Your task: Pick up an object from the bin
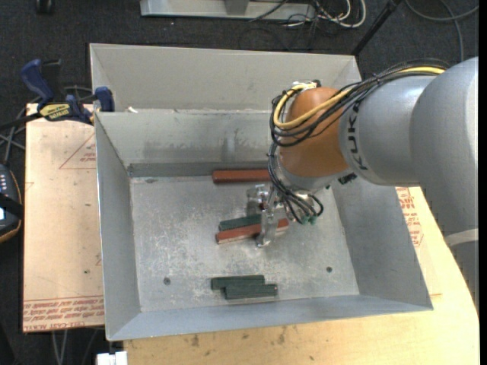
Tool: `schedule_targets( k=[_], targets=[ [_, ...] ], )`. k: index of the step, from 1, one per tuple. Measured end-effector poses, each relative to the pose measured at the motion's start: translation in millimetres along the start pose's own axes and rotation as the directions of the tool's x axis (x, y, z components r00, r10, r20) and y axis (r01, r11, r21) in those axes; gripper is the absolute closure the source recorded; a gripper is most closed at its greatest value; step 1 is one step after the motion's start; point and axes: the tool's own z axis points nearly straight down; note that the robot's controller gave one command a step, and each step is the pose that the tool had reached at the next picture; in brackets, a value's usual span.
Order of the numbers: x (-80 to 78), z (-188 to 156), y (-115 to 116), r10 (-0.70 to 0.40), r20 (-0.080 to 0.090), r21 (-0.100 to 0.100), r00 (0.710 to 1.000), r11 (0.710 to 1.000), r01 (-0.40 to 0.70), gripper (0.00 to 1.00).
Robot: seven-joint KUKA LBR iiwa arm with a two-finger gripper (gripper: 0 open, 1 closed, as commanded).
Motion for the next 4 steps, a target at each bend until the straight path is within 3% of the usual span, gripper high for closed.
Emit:
schedule_targets(
  k=[3, 4],
  targets=[
    [2.2, -34, 1, 0.000, -0.007, -0.001, 1.000, 1.000, 0.000, 1.00],
    [0.4, -49, 1, 0.000, 0.002, 0.000, 1.000, 1.000, 0.000, 1.00]
  ],
)
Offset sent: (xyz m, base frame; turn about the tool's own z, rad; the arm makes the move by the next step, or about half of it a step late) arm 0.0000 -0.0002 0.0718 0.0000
